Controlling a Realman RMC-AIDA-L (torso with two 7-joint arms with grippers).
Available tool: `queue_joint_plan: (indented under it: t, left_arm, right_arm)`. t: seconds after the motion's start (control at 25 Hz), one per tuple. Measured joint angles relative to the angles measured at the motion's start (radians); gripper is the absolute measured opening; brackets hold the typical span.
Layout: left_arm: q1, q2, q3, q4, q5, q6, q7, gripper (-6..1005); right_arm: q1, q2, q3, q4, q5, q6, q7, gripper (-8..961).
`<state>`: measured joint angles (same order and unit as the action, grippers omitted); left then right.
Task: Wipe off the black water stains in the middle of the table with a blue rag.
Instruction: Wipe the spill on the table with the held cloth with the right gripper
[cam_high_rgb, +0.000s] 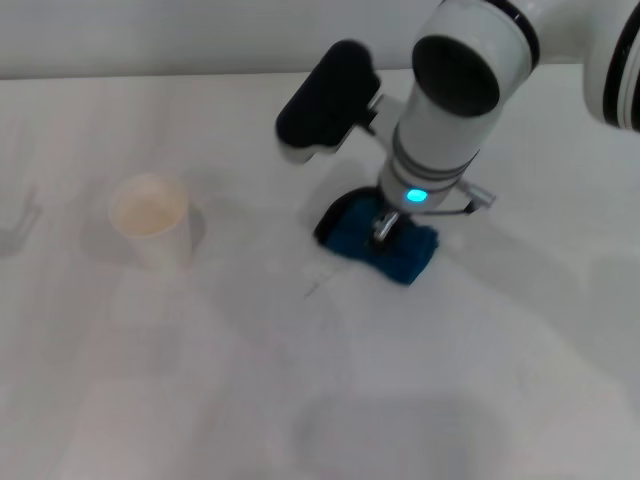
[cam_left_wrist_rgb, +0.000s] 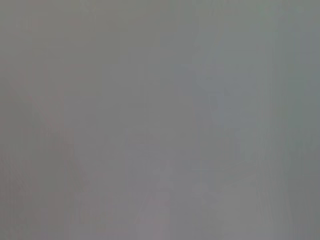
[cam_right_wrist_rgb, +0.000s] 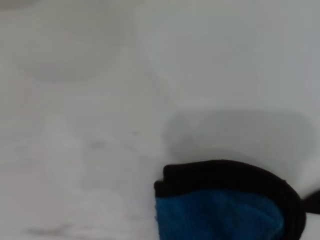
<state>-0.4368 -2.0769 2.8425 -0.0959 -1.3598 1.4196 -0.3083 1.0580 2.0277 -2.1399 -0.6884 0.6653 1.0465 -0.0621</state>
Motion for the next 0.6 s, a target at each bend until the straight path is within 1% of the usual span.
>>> queue_joint_plan:
  t: [0.16, 0.32, 0.6]
  left_arm:
    - [-0.003, 0.000, 0.000, 0.001, 0.000, 0.002, 0.000, 887]
    - [-0.005, 0.000, 0.000, 0.001, 0.001, 0.002, 0.000, 888]
    - [-0.007, 0.000, 0.000, 0.001, 0.001, 0.004, 0.000, 888]
  right_arm:
    - [-0.005, -0.001, -0.084, -0.087, 0.076, 0.019, 0.009, 81]
    - [0.023, -0.003, -0.192, -0.128, 0.185, 0.014, 0.008, 80]
    - [0.035, -0.004, -0.263, -0.191, 0.293, 0.056, -0.023, 79]
